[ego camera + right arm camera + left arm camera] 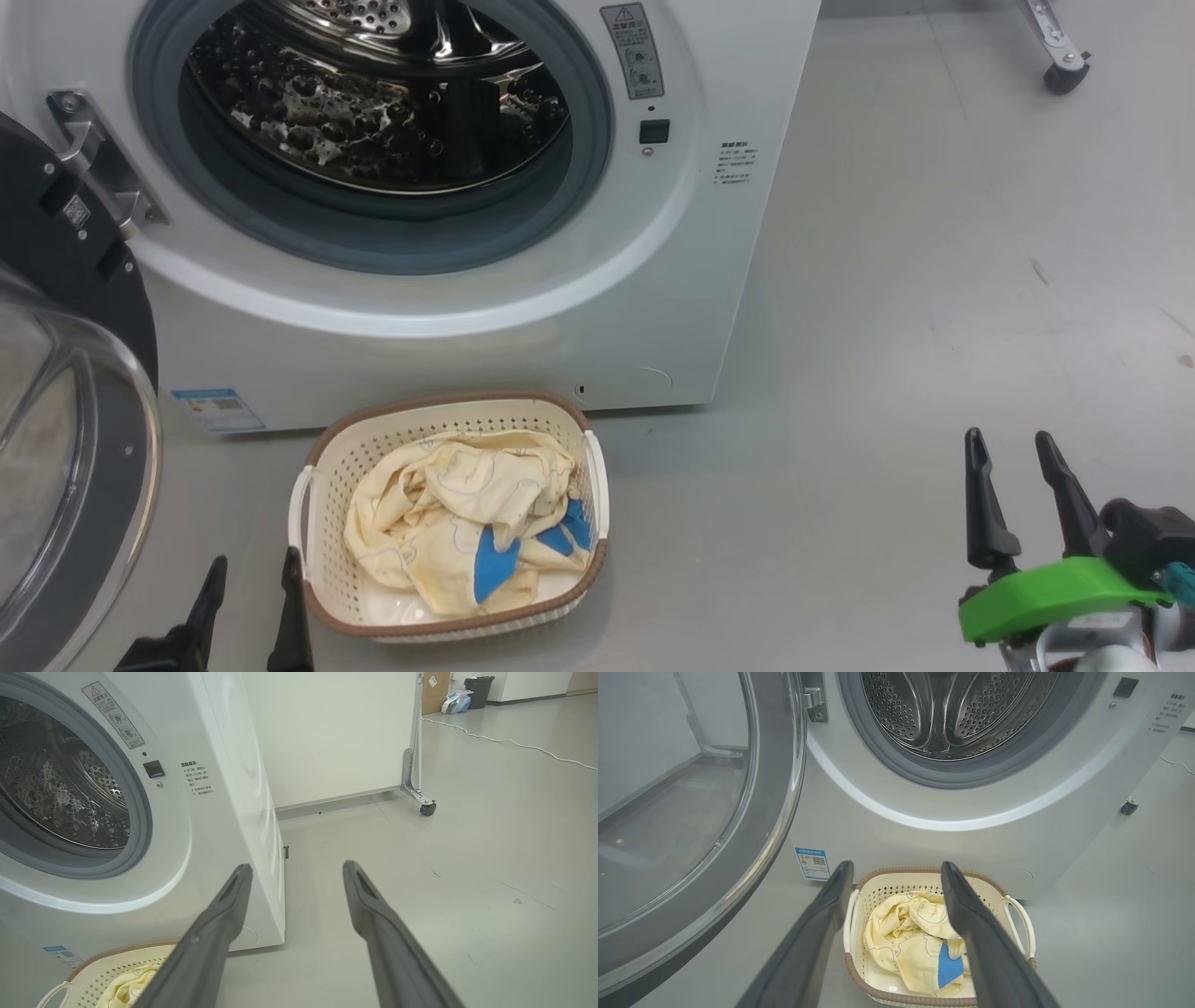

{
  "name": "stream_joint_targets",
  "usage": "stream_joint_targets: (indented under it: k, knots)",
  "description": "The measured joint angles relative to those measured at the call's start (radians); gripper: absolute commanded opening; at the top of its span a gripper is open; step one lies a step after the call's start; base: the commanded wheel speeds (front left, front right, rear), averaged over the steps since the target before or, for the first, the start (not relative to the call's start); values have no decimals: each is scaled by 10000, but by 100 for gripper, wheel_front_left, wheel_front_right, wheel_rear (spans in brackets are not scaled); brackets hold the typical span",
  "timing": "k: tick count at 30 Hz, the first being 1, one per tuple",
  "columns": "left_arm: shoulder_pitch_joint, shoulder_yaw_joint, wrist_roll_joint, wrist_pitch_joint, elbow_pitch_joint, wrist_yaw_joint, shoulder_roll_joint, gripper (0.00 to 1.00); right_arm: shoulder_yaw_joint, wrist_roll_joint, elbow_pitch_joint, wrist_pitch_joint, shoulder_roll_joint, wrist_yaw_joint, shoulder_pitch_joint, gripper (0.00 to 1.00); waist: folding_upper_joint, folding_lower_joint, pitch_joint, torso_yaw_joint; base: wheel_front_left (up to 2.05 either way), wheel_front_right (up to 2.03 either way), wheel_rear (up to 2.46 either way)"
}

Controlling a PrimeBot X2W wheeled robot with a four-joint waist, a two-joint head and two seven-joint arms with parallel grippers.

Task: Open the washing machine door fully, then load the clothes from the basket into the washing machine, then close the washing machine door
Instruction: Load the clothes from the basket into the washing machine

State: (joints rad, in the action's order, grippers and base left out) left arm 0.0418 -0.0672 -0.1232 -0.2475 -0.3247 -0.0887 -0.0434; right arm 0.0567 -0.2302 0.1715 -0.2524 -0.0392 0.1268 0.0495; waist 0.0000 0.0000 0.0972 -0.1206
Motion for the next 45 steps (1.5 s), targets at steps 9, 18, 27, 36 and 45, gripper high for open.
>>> stream_joint_targets:
  k: [9,18,27,36,45]
  knots:
    - [8,36,-15,0,303,-33,-2,100,-90,4,2,0,0,0,-2,100,0,0,3,-106,0,0,0]
    - [-177,186,-13,0,125,-173,-52,100,-322,-171,17,0,0,0,-54,100,0,0,414,-471,0,0,0]
    - [-1593,470,-265,215,-794,-284,-201,100,-669,-598,35,0,0,0,-684,100,0,0,1434,-943,0,0,0]
    - [-3146,936,-669,1237,-1854,-351,-671,100,-1028,-1152,58,0,0,0,-1539,100,0,0,2818,-1365,0,0,0]
    - [-4126,957,-723,1985,-2846,-336,-938,100,-1367,-1501,98,0,0,0,-2163,100,0,0,3899,-1686,0,0,0]
